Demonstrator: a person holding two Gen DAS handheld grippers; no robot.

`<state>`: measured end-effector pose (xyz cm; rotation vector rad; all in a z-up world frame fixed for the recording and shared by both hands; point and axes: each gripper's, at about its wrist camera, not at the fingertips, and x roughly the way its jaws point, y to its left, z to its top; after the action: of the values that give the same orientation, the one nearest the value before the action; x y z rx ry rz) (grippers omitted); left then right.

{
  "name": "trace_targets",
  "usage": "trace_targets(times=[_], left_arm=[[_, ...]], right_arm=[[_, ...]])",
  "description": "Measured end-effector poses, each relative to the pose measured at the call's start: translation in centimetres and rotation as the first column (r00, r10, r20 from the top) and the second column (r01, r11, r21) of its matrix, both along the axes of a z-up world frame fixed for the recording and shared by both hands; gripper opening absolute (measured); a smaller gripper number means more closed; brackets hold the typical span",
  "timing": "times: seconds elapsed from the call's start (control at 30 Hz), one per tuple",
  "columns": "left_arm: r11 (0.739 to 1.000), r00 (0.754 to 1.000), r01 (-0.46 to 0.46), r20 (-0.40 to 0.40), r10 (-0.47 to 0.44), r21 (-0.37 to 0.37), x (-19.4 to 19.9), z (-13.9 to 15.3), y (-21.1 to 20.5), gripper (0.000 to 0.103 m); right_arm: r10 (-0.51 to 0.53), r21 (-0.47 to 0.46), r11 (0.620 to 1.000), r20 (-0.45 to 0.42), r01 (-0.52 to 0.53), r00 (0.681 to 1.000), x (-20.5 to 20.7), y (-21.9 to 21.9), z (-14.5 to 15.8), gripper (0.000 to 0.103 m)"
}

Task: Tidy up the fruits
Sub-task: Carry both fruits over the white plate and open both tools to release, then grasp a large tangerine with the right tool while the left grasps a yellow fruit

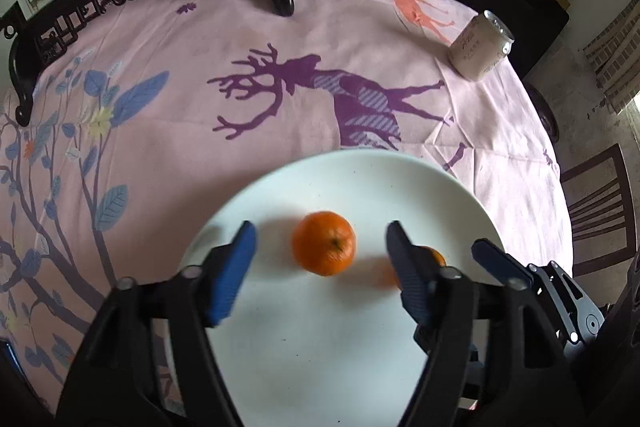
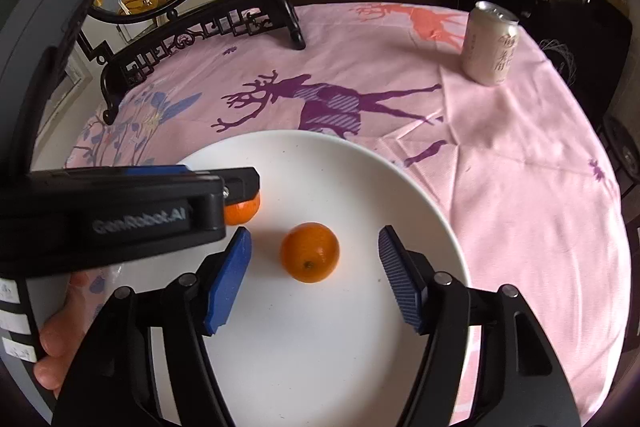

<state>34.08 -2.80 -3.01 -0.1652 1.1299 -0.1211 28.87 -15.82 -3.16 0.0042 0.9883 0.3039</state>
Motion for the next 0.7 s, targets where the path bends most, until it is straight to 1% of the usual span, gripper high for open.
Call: trace_targets(times=[0.07,0.13,0.17,0.2,0.23,0.27,0.3,0.4,0.5,0.6,0.7], left_arm=[[1.0,0.999,0.007,0.039,-0.006,-0.014,-1.5,1.7,0.8,0.078],[1.0,0.997,0.009,0.082,-0.008,-0.016,-4.2,3.6,1.8,0.084],[1.0,0.994,0.005,0.111,-0.003,-0.014,-6.0,4.4,2.3,0.091],[1.0,0.991,0.001,0.137,0.0,-0.011,-7.8,5.1,2.8,0.095],[1.0,0.987,-0.001,0.16,0.002,-0.005,-9.7,5.5,3.1,0.096],[1.0,0.983,0.003,0.183,-0.002,-0.005,-12.0,5.8,3.5,0.096],[1.0,0.98,0.008,0.197,-0.007,-0.003,-13.9,5.9,3.8,0.096],[1.0,0.972,-0.004,0.235,0.002,0.009,-19.3,5.4,4.4,0.097],[1.0,0.968,-0.029,0.251,0.025,0.012,-23.1,4.7,5.3,0.096],[0.999,0.967,-0.045,0.253,0.04,0.015,-25.7,4.1,6.1,0.096],[0.998,0.966,-0.05,0.256,0.042,0.025,-27.0,3.8,6.6,0.096]], right_arm=[[0.004,-0.019,1.0,0.003,-0.004,1.0,-1.3,-0.3,1.1,0.066],[-0.003,-0.024,1.0,0.009,0.003,1.0,-3.6,-0.8,2.4,0.068],[0.0,-0.021,1.0,0.015,0.0,1.0,-5.2,-0.9,3.1,0.072],[0.008,-0.022,1.0,0.028,-0.007,1.0,-7.0,-1.0,3.7,0.077],[0.014,-0.031,0.999,0.047,-0.012,0.999,-8.9,-0.8,4.2,0.08],[0.02,-0.04,0.999,0.067,-0.018,0.998,-10.7,-0.5,4.6,0.088],[0.027,-0.051,0.998,0.091,-0.022,0.995,-12.7,-0.2,4.8,0.093],[0.025,-0.073,0.997,0.15,-0.015,0.988,-17.4,0.5,5.2,0.094],[-0.001,-0.055,0.998,0.174,0.01,0.985,-20.4,0.6,5.6,0.094],[-0.028,-0.029,0.999,0.187,0.034,0.982,-22.1,0.3,6.1,0.094],[-0.039,-0.02,0.999,0.194,0.044,0.98,-23.1,0.0,6.7,0.094]])
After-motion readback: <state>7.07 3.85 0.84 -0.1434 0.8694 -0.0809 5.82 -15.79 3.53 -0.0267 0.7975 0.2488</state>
